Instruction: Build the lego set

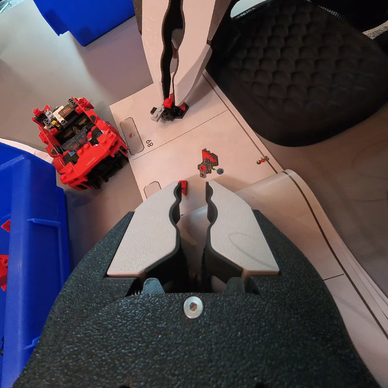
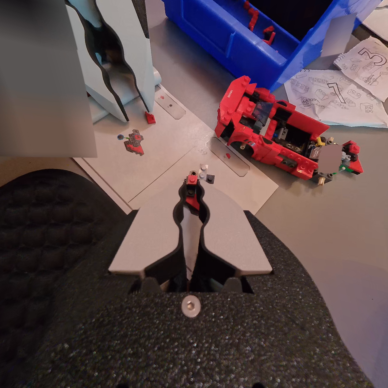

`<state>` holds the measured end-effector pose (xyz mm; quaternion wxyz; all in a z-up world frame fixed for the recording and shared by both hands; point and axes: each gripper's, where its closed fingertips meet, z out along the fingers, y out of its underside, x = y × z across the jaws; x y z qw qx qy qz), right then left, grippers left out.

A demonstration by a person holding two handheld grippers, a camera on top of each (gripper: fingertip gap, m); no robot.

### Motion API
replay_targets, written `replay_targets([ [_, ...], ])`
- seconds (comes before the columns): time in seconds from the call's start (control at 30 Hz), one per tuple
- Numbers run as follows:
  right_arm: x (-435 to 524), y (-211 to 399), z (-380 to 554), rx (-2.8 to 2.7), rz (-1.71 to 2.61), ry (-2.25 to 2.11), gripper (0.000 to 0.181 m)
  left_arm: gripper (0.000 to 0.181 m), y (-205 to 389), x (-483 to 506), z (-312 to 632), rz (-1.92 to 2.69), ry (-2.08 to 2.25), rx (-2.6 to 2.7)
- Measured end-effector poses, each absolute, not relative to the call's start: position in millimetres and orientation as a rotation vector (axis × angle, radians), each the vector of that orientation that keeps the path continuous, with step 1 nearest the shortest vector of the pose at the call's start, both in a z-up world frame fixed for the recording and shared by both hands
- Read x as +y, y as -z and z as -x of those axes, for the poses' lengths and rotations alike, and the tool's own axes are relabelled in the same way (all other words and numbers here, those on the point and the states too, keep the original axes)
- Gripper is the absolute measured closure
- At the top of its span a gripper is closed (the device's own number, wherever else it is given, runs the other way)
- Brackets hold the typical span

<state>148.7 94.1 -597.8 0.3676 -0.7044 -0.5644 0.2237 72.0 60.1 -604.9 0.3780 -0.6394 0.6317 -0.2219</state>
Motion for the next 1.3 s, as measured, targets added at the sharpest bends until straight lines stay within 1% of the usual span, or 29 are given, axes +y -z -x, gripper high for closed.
replay_targets([
  [0.3, 95.6, 595.9, -149.9, -1.436, 1.823, -0.594, 0.170, 0.160, 605.3, 60.2, -72.0, 1.634, 0.562, 1.616],
  [0.33, 96.1, 593.4, -150.1, -1.426, 1.818, -0.602, 0.154, 0.160, 605.3, 60.3, -72.0, 1.634, 0.561, 1.616],
  [0.57, 95.6, 579.5, -152.0, -1.425, 1.791, -0.647, 0.154, 0.159, 604.5, 60.5, -72.0, 1.630, 0.562, 1.611],
  [0.7, 89.7, 592.2, -151.9, -1.504, 1.817, -0.609, 0.154, 0.159, 605.2, 60.4, -72.1, 1.629, 0.554, 1.615],
  [0.9, 88.5, 592.2, -151.9, -1.451, 1.870, -0.650, 0.149, 0.159, 605.0, 60.4, -72.2, 1.627, 0.554, 1.615],
  [1.1, 85.9, 603.8, -149.5, -1.527, 1.895, -0.621, 0.148, 0.159, 604.5, 60.3, -72.4, 1.625, 0.557, 1.613],
  [1.3, 86.7, 596.6, -152.7, -1.570, 1.871, -0.657, 0.147, 0.159, 604.1, 60.5, -72.5, 1.624, 0.557, 1.611],
])
